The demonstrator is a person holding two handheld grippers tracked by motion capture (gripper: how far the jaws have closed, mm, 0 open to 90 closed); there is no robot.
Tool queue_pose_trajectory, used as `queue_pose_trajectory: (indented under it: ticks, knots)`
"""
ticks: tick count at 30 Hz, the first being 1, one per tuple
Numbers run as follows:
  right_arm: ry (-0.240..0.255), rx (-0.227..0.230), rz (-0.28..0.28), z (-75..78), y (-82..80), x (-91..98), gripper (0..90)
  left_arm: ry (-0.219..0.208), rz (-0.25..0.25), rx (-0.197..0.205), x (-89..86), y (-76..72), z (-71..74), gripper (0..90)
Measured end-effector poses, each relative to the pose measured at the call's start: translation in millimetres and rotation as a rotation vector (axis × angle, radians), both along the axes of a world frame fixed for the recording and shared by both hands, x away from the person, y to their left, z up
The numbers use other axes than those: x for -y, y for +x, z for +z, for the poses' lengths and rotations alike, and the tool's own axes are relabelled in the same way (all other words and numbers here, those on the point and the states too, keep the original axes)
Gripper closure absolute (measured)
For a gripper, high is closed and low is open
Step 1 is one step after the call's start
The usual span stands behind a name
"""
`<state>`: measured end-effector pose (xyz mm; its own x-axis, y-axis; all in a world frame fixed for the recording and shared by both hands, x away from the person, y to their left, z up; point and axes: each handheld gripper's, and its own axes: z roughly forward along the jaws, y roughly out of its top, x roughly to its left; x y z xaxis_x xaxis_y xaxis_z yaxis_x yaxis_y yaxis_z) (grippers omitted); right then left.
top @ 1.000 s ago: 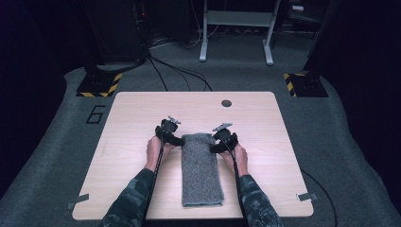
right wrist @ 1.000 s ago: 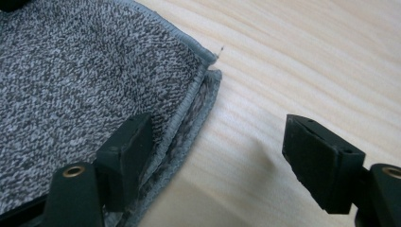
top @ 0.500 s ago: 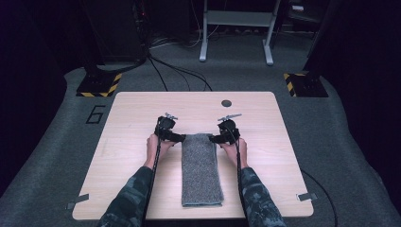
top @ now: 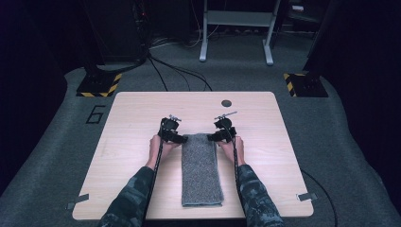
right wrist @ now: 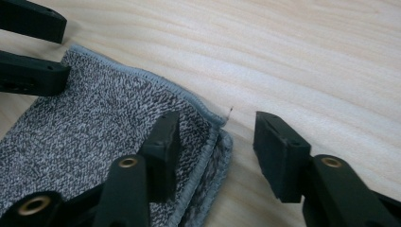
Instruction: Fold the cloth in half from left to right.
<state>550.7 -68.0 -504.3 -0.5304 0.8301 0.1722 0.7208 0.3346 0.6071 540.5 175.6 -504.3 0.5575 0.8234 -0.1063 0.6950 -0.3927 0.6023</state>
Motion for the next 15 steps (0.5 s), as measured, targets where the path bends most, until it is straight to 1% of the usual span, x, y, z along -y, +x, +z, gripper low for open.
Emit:
queue_pose_trajectory:
  ticks: [1,2,3,4,5,7,8,9,10,11,12,13,15]
  knots:
    - [-0.004,0.001,0.003,-0.9,0.3,-0.3,55.2,-0.003,0.008,0.012,0.7,-0.7,-0.7,41.9]
    - [-0.006,0.005,0.004,-1.1,0.4,-0.5,57.6,-0.004,0.008,0.014,1.3,-1.1,-0.8,43.2]
    - [-0.004,0.004,0.003,-1.1,0.4,-1.0,60.5,0.004,-0.004,0.015,1.6,-1.5,-0.4,44.8]
    - [-0.003,0.004,-0.003,-1.2,-0.3,-2.3,63.8,0.012,-0.001,0.019,3.2,-2.3,-0.4,47.1]
    - [-0.008,0.01,0.007,-1.5,0.3,-1.9,66.5,0.014,-0.003,0.021,4.2,-2.3,-0.2,48.4]
    - [-0.008,0.011,0.01,-1.8,0.3,-2.8,72.0,0.035,-0.014,0.023,6.4,-3.0,0.4,51.3]
    - [-0.011,0.014,0.012,-2.1,0.4,-3.0,75.0,0.039,-0.017,0.031,7.2,-3.3,0.1,52.9]
    - [-0.006,0.014,0.012,-2.3,0.3,-3.6,77.5,0.04,-0.017,0.029,7.5,-3.4,0.3,54.2]
    - [-0.014,0.021,0.026,-2.7,0.6,-2.8,79.5,0.036,-0.021,0.03,7.6,-3.9,0.3,56.3]
    - [-0.02,0.03,0.034,-3.1,0.1,-2.7,81.8,0.038,-0.02,0.044,8.5,-4.8,-0.4,60.8]
    - [-0.004,0.026,0.03,-3.5,-1.3,-3.4,83.8,0.036,-0.023,0.053,9.4,-5.9,-1.2,65.9]
    - [-0.01,0.044,0.043,-4.6,-2.0,-2.3,85.1,0.033,-0.024,0.059,10.2,-6.6,-1.6,70.0]
    - [0.005,0.048,0.041,-5.8,-4.0,-2.2,86.7,0.03,-0.03,0.066,11.7,-7.1,-2.1,76.7]
